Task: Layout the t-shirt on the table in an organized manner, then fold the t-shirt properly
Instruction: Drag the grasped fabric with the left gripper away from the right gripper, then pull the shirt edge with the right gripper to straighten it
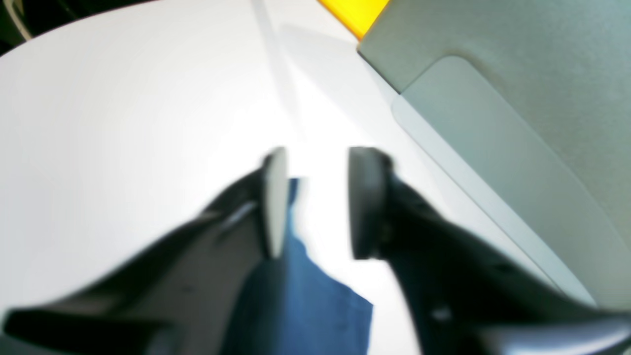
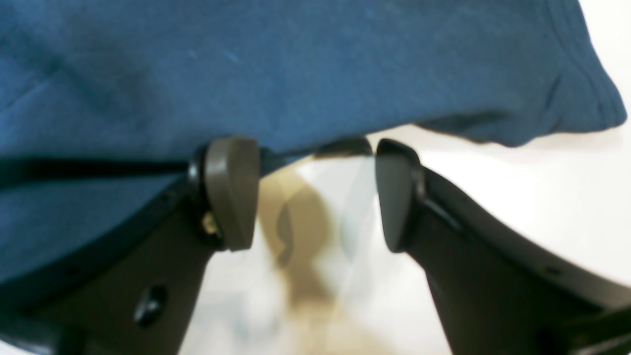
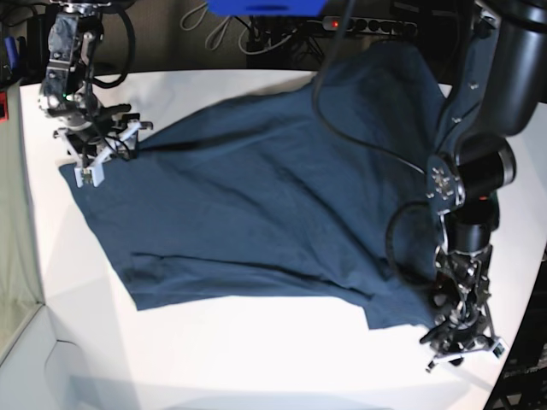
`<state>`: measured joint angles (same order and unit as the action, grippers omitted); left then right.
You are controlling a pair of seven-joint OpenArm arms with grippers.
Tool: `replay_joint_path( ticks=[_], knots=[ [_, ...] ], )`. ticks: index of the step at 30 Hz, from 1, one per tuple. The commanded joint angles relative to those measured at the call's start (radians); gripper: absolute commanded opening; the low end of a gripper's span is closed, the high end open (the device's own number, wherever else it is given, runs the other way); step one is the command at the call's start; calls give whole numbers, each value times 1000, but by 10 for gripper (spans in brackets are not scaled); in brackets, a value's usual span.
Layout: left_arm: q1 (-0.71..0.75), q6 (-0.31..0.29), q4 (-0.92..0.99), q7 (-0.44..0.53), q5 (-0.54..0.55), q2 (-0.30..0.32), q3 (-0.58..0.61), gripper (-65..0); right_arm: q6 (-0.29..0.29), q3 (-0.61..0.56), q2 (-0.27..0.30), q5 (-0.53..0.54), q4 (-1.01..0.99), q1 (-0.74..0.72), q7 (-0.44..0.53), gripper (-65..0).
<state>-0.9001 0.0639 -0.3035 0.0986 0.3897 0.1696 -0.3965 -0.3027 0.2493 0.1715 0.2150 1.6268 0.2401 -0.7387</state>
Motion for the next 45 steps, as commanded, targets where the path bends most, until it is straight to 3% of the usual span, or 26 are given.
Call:
replay_joint_path(
  ticks=[1,3,7,10,16,21,24,32,36,45],
  knots=[
    [-35,-11,-18,28,-2,8,3,-389,-2,-1,6,-2,8,15,-34,-271],
    [-34,-11,-18,28,2,6,3,-359,-2,-1,6,-1,22,17,-34,-271],
    [3,-11,-20,25,7,-3,1,-358,-2,2,7,-1,94,18,-34,-271],
    [63,-11,-78,-73,8,-35,-3,-358,-2,5,21,-1,185,14,-34,-271],
    [355,-6,-576,-308,10,-97,-6,-358,-2,5,27,-1,303,-18,-34,-268],
    [574,-6,-962,-491,10,-157,1,-358,-2,-1,27,-2,226,-138,-38,-266],
    [672,-8,-1063,-563,10,-184,3,-358,-2,-3,29,-2,122,-242,-41,-265],
    [830,-11,-1078,-573,10,-189,3,-358,-2,-71,84,-2,-233,-494,-14,-186],
    [847,-11,-1078,-578,4,-184,1,-358,-2,-149,99,-2,-388,-578,83,-183],
    [869,-11,-1078,-581,-1,-184,-2,-358,-2,-184,101,-2,-678,-663,299,-185]
  ],
)
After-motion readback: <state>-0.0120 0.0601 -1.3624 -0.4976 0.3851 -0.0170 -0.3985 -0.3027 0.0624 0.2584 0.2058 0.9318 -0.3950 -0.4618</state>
